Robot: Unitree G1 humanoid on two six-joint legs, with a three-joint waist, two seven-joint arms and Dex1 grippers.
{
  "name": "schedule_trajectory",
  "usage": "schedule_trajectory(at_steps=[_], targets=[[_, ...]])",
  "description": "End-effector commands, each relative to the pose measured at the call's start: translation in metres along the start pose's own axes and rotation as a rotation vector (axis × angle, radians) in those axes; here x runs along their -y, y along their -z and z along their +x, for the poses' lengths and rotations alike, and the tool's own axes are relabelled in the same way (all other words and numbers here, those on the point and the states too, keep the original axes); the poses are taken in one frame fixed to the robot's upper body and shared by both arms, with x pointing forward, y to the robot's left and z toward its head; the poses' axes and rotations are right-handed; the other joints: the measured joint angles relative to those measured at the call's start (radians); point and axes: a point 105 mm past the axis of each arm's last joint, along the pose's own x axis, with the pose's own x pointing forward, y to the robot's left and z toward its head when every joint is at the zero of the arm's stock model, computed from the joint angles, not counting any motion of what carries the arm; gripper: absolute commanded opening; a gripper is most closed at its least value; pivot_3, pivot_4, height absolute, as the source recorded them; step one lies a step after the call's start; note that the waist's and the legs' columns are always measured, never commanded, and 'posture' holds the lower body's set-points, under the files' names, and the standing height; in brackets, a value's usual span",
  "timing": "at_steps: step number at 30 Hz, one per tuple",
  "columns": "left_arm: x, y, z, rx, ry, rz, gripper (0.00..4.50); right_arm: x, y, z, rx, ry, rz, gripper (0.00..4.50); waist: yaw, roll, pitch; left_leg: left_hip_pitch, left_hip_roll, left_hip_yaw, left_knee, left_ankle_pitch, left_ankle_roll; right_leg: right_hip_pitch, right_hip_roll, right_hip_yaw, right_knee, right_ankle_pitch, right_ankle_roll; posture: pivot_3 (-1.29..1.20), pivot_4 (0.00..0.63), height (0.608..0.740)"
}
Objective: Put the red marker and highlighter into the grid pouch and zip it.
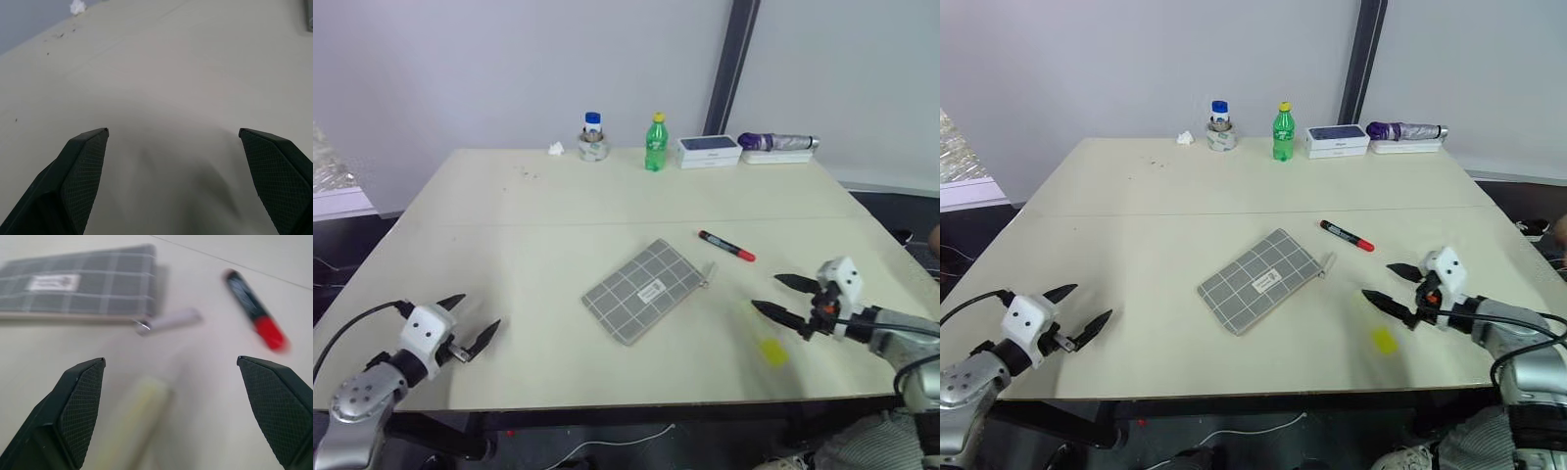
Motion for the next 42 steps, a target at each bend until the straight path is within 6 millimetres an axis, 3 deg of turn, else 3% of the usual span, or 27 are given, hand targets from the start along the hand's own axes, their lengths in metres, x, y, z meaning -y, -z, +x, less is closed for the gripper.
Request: schedule_trajectory(at_steps=[1,11,22,27,30,34,37,42], targets=[[-0.006,-0.014,-0.002,0.043,-0.018,0.032,4.5,0.005,-0.012,-0.005,0.035,0.017,-0.012,4.48,0.0,0.0,0.0,0.0,0.0,0.0,0.0,0.0,0.0,0.0,0.0,0.0,0.0,0.0,0.0,0.0,0.15,0.74],[0.004,-0.013,-0.006,0.057,0.031,0.043,4.5,0.01,-0.009,-0.006,-0.001,0.023,-0.027,4.48,-0.001,0.0,0.0,0.0,0.0,0.0,0.0,0.0,0.0,0.0,0.0,0.0,0.0,0.0,0.0,0.0,0.15,0.74],[0.001,-0.019,-0.005,0.092,0.016,0.093,4.5,0.03,-0.005,-0.012,-0.022,0.119,0.007,4.48,-0.001,0.0,0.0,0.0,0.0,0.0,0.0,0.0,0.0,0.0,0.0,0.0,0.0,0.0,0.0,0.0,0.15,0.74],[0.007,-0.035,0.005,0.16,0.054,0.114,4.5,0.02,-0.024,0.011,0.056,0.097,-0.082,4.48,-0.003,0.0,0.0,0.0,0.0,0.001,0.0,0.0,0.0,0.0,0.0,0.0,0.0,0.0,0.0,0.0,0.15,0.74],[0.018,-0.046,0.015,0.187,0.112,0.152,4.5,0.012,-0.045,0.028,0.162,0.085,-0.097,3.71,-0.007,0.0,0.0,0.0,0.0,0.0,0.0,0.0,0.0,0.0,0.001,0.0,0.0,0.0,0.0,0.0,0.15,0.74],[0.041,-0.062,0.032,0.247,0.215,0.324,4.5,-0.008,-0.062,0.07,0.233,0.069,-0.142,1.64,-0.018,0.0,0.0,0.0,0.0,0.001,-0.001,0.0,0.0,0.0,0.001,0.0,0.0,0.0,0.0,0.0,0.15,0.74],[0.061,-0.071,0.042,0.301,0.296,0.492,4.5,-0.02,-0.058,0.098,0.198,0.063,-0.208,0.05,-0.017,0.0,0.0,-0.001,0.0,0.001,-0.001,0.0,0.0,-0.001,0.001,0.0,0.0,0.0,0.0,0.0,0.15,0.74],[0.089,-0.071,0.055,0.362,0.393,0.662,4.5,-0.023,-0.052,0.131,0.135,0.124,-0.263,0.05,-0.018,0.001,0.0,-0.001,-0.001,0.002,-0.001,0.0,0.0,-0.001,0.001,0.0,0.0,0.0,0.0,0.0,0.15,0.74]])
